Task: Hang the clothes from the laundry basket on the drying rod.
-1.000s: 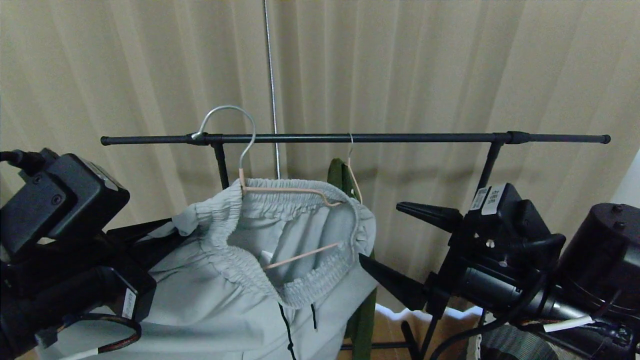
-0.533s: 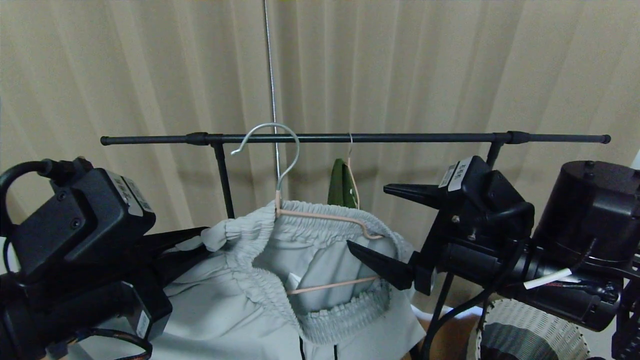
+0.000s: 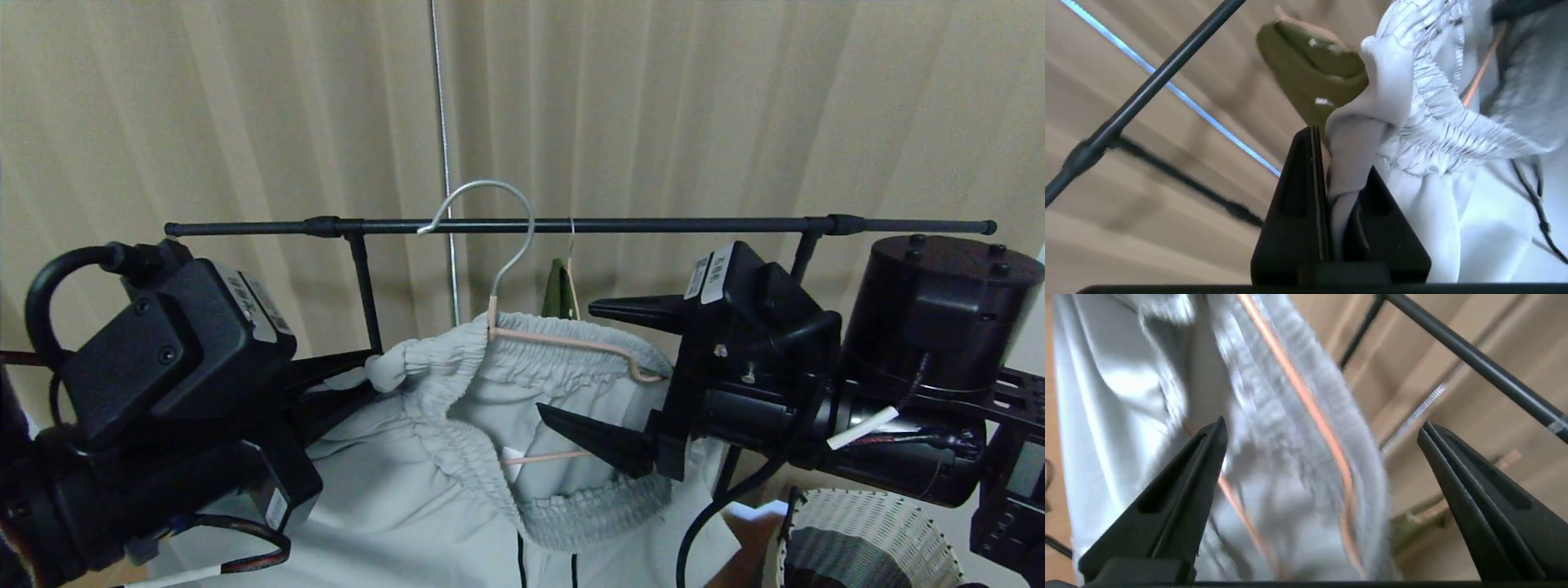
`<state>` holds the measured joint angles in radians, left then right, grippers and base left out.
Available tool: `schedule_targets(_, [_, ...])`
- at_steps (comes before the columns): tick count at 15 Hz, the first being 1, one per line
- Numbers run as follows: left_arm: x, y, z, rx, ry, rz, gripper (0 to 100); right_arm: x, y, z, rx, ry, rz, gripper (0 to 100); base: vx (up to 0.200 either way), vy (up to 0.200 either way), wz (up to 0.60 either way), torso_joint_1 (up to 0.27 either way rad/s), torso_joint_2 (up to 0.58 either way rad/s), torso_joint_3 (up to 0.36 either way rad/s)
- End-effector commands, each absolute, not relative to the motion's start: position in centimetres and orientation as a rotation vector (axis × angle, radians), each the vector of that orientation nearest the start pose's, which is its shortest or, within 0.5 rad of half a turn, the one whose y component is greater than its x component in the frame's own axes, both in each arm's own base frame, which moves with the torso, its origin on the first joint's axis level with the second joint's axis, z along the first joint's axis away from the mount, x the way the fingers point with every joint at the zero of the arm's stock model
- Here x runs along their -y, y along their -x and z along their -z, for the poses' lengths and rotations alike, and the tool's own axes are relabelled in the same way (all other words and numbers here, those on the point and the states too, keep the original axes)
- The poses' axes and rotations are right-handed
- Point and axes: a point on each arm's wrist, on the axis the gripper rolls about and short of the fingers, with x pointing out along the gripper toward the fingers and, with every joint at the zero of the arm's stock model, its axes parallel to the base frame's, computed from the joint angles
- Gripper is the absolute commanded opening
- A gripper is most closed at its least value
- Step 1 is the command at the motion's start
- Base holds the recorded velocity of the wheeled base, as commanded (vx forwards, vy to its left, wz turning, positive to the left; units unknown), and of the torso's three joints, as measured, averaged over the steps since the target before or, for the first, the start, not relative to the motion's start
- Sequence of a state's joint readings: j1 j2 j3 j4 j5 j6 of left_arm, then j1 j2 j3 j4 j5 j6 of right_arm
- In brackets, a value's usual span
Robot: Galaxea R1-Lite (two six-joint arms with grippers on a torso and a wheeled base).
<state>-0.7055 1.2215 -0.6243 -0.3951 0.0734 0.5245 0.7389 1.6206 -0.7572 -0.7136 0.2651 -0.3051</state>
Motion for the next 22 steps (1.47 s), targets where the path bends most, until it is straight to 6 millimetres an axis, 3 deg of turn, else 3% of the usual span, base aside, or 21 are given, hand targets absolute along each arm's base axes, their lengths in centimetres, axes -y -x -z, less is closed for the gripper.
schedule_targets(1, [12.6,-14.91,-22.26,-0.024,-0.594,0.674,0,-20.49,-21.59,-19.6,-0.013,0.317,-1.022,100,0.0,0.0,0.0,0.0,0.0,0.0])
schedule_targets(6, [12.84,-15.32,-22.38,0.004,-0.609,0.665,0,-20.53,-21.64,-19.64,-0.011,0.317,-1.022,100,0.0,0.0,0.0,0.0,0.0,0.0])
schedule_targets(7, [12.79,-15.37,-22.38,0.004,-0.612,0.66,0,-20.49,-21.59,-19.61,-0.011,0.317,-1.022,0,0.0,0.0,0.0,0.0,0.0,0.0])
schedule_targets(21, [12.32,-15.09,-21.96,-0.001,-0.615,0.654,0,-20.23,-20.91,-19.99,0.006,0.315,-1.026,0,0.0,0.0,0.0,0.0,0.0,0.0])
schedule_targets(22, [12.3,-15.05,-21.95,-0.001,-0.615,0.654,100,-20.22,-20.84,-20.08,0.01,0.314,-1.027,0,0.0,0.0,0.0,0.0,0.0,0.0])
